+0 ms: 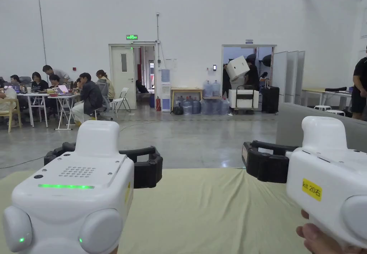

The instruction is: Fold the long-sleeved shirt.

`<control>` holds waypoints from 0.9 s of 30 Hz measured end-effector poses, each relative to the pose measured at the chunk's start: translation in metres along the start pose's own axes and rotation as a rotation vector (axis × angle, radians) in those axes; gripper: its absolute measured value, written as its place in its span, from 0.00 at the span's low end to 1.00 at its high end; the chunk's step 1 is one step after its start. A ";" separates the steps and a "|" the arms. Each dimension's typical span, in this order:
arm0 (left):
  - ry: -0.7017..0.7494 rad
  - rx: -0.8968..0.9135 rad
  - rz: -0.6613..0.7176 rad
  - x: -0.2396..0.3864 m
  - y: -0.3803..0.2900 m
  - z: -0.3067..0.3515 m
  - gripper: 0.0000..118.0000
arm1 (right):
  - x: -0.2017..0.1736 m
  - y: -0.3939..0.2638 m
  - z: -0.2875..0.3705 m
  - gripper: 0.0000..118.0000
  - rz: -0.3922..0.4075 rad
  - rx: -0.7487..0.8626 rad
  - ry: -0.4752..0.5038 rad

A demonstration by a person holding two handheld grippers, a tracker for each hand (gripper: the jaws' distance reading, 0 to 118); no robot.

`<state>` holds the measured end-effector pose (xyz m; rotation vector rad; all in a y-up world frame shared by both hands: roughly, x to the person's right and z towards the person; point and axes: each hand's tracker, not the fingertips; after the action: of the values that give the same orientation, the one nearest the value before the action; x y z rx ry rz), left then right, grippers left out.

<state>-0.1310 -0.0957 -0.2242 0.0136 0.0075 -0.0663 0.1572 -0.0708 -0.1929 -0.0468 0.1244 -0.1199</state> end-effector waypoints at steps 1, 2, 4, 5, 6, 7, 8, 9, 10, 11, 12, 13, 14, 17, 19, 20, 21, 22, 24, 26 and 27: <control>0.002 -0.003 -0.005 0.000 0.017 0.015 1.00 | 0.003 -0.001 0.000 1.00 -0.034 0.006 0.035; 0.000 -0.008 -0.003 -0.001 0.019 0.017 1.00 | 0.004 -0.003 -0.001 1.00 -0.059 0.011 0.022; -0.009 -0.031 0.002 -0.003 0.022 0.018 1.00 | 0.001 -0.005 -0.004 1.00 -0.066 -0.043 -0.079; -0.015 -0.042 0.006 -0.005 0.016 0.015 1.00 | 0.000 -0.007 -0.005 1.00 -0.064 -0.046 -0.088; -0.036 -0.069 0.020 -0.007 0.014 0.015 1.00 | 0.000 -0.009 -0.006 1.00 -0.057 -0.049 -0.095; -0.051 -0.079 0.027 -0.007 0.014 0.016 1.00 | -0.002 -0.011 -0.007 1.00 -0.043 -0.055 -0.118; -0.054 -0.073 0.026 -0.008 0.015 0.017 1.00 | -0.004 -0.011 -0.006 1.00 -0.020 -0.063 -0.144; -0.055 -0.067 0.027 -0.008 0.013 0.020 1.00 | -0.006 -0.012 -0.006 1.00 0.006 -0.063 -0.145; -0.054 -0.063 0.024 -0.007 0.013 0.022 1.00 | -0.009 -0.015 -0.007 1.00 0.032 -0.053 -0.143; -0.051 -0.057 0.018 -0.006 0.014 0.022 1.00 | -0.011 -0.016 -0.007 1.00 0.046 -0.052 -0.137; -0.046 -0.051 0.010 -0.006 0.014 0.022 1.00 | -0.014 -0.016 -0.005 1.00 0.048 -0.057 -0.131; -0.043 -0.049 0.007 -0.007 0.015 0.023 1.00 | -0.016 -0.016 -0.006 1.00 0.048 -0.066 -0.121; -0.042 -0.048 0.006 -0.008 0.015 0.023 1.00 | -0.019 -0.017 -0.006 1.00 0.047 -0.073 -0.103; -0.046 -0.058 0.016 -0.010 0.014 0.021 1.00 | -0.025 -0.017 -0.006 1.00 0.047 -0.078 -0.091; -0.045 -0.068 0.008 -0.012 0.012 0.021 1.00 | -0.028 -0.019 -0.007 1.00 0.050 -0.077 -0.087; -0.044 -0.069 0.007 -0.013 0.011 0.021 1.00 | -0.029 -0.018 -0.007 1.00 0.051 -0.079 -0.085; -0.042 -0.071 0.006 -0.014 0.009 0.021 1.00 | -0.030 -0.018 -0.007 1.00 0.052 -0.083 -0.081; -0.039 -0.074 0.005 -0.014 0.009 0.021 1.00 | -0.031 -0.019 -0.007 1.00 0.053 -0.083 -0.080; -0.034 -0.080 0.007 -0.017 0.008 0.021 1.00 | -0.032 -0.018 -0.007 1.00 0.052 -0.081 -0.087; -0.033 -0.083 0.013 -0.019 0.008 0.021 1.00 | -0.033 -0.020 -0.007 1.00 0.055 -0.082 -0.086; -0.032 -0.086 0.015 -0.020 0.009 0.021 1.00 | -0.035 -0.020 -0.008 1.00 0.055 -0.077 -0.097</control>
<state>-0.1501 -0.0860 -0.2029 -0.0736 -0.0213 -0.0514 0.1198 -0.0871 -0.1957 -0.1261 0.0333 -0.0581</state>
